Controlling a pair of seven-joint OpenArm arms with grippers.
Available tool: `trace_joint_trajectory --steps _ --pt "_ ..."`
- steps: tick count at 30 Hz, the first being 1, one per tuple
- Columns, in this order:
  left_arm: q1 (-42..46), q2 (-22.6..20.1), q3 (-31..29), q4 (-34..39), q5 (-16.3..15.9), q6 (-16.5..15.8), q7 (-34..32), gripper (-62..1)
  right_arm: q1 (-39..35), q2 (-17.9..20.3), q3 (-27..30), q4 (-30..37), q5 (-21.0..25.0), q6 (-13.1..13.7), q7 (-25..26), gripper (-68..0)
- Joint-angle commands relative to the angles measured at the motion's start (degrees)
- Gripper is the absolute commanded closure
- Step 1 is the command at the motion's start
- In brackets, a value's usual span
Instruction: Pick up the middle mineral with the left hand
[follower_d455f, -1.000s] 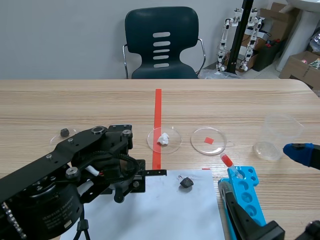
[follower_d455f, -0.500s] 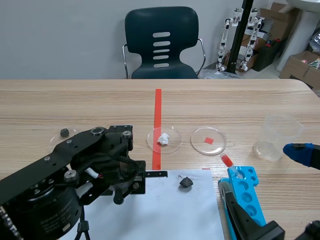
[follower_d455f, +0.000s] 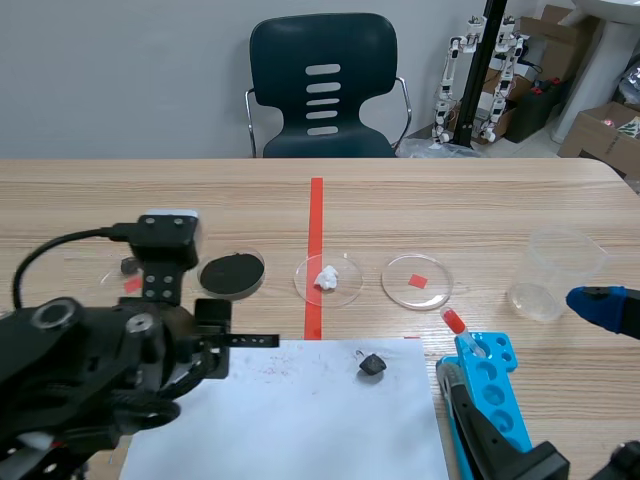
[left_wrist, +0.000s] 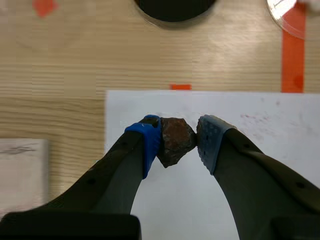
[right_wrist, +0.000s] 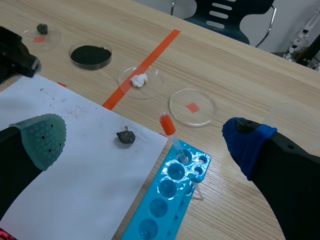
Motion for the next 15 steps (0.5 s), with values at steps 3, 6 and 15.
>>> trace_joint_trajectory --steps 3,6,15 --pt "6.0 -4.2 -4.3 4.3 0.4 -6.7 -10.6 -10.0 0.5 0.4 0.1 0.3 0.3 -0.2 0.9 -67.9" --pt "11.4 -7.1 -8.0 6.8 0.3 -11.8 -18.9 -10.0 0.5 0.4 0.1 0.3 0.3 -0.2 0.9 -67.9" --pt "26.5 -14.3 -14.6 10.9 0.4 -25.5 -44.5 -10.0 0.5 0.4 0.1 0.3 0.3 -0.2 0.9 -67.9"
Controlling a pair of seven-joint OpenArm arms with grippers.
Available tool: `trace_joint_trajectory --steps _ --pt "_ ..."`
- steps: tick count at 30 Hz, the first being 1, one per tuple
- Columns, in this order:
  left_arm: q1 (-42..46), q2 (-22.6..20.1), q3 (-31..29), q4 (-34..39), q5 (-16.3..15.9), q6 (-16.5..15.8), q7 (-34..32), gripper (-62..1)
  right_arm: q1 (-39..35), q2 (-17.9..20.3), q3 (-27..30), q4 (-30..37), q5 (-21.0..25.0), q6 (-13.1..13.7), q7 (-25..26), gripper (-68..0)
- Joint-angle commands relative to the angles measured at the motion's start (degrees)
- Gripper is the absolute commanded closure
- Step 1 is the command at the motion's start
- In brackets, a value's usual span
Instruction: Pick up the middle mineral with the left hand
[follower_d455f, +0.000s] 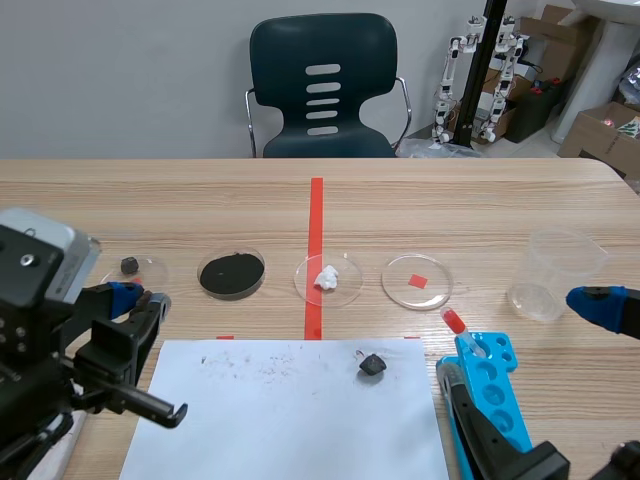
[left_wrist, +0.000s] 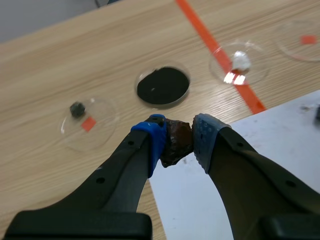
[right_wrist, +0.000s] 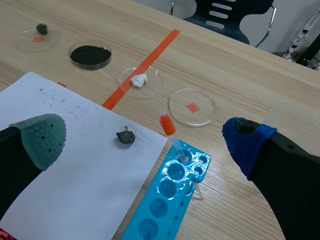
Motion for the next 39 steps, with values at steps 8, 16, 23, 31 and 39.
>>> trace_joint_trajectory --steps 8,16,23,31,39 --pt "9.4 -2.6 -1.1 1.8 5.3 -1.9 -16.0 -10.0 0.5 0.5 0.1 0.3 0.3 -0.2 0.9 -67.9" --pt "11.1 -2.6 -1.2 1.8 7.6 -1.9 -17.6 -10.0 0.5 0.4 0.1 0.3 0.3 -0.2 0.9 -67.9" --pt "11.1 -2.6 -1.2 1.8 7.6 -1.9 -17.9 -10.0 0.5 0.4 0.1 0.3 0.3 -0.2 0.9 -67.9" --pt "11.1 -2.6 -1.2 1.8 7.6 -1.9 -17.9 -10.0 0.5 0.4 0.1 0.3 0.3 -0.2 0.9 -67.9" --pt "11.1 -2.6 -1.2 1.8 7.6 -1.9 -17.9 -10.0 0.5 0.4 0.1 0.3 0.3 -0.2 0.9 -67.9"
